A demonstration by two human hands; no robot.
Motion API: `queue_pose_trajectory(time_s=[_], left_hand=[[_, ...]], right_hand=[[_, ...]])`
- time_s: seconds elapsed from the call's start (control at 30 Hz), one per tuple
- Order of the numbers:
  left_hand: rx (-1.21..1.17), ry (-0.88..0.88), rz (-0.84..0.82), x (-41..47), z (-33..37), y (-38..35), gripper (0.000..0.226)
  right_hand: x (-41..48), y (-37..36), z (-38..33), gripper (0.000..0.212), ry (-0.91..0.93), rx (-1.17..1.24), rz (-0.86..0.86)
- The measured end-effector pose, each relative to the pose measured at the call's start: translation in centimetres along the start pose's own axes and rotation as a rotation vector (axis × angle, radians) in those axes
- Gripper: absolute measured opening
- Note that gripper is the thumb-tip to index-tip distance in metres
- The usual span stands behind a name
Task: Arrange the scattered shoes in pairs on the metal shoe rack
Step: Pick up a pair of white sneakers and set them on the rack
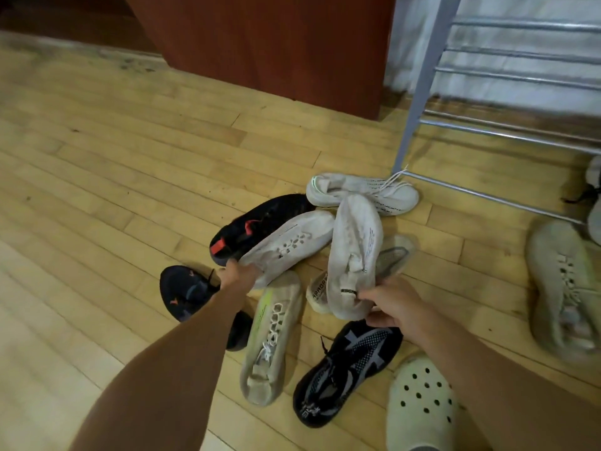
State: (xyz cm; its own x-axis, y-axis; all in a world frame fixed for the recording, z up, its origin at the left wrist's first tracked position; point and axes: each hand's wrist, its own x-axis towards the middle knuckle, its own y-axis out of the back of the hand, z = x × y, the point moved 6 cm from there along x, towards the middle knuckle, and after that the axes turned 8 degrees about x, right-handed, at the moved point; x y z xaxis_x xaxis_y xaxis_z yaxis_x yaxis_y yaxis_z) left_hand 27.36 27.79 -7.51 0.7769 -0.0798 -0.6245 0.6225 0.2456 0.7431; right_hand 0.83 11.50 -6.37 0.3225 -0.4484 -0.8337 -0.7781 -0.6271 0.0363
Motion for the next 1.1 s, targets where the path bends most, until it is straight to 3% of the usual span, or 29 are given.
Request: queue_pose_trajectory(time_s=[0.17,0.3,0.4,0.5,0.67,0.9,1.1], left_hand=[[-0.036,0.004,0.059,0.6,-0.6,0.9,0.017],[0.057,-0.032,0.080,0.8,-0.6,2.0,0.015],[0.088,-0.111,-0.004,-0.1,0.0,2.0,0.027],[0.205,-0.212,0.008,-2.0,0.7,2.4,0.010],[0.437,-0.388,-0.047,-4.2,5.5,4.5,0.025],[0.227,-0.525,-0.185,-9.6,12.3,7.1,0.009],[-0.106,-0.484,-0.398,-13.3,13.5,2.7,0.024]], right_hand=[[-1.0,0.3,0.4,0.040,0.036,-0.040,-0.020],[-1.8,0.3,0.3,0.035,0.009,0.103,-0.040],[-2.8,0.2,-0.3,0.042,0.025,0.057,-0.030],[-4.0,-0.2,-0.7,0.043,0.021,0.039,-0.029],[-6.4,-1.4,-3.2,0.041,0.064,-0.084,-0.049],[-9.8,3.3,-6.1,0.031,0.054,-0.169,0.051],[-12.4,8.5,-8.2,0.041,0.104,-0.033,0.151]])
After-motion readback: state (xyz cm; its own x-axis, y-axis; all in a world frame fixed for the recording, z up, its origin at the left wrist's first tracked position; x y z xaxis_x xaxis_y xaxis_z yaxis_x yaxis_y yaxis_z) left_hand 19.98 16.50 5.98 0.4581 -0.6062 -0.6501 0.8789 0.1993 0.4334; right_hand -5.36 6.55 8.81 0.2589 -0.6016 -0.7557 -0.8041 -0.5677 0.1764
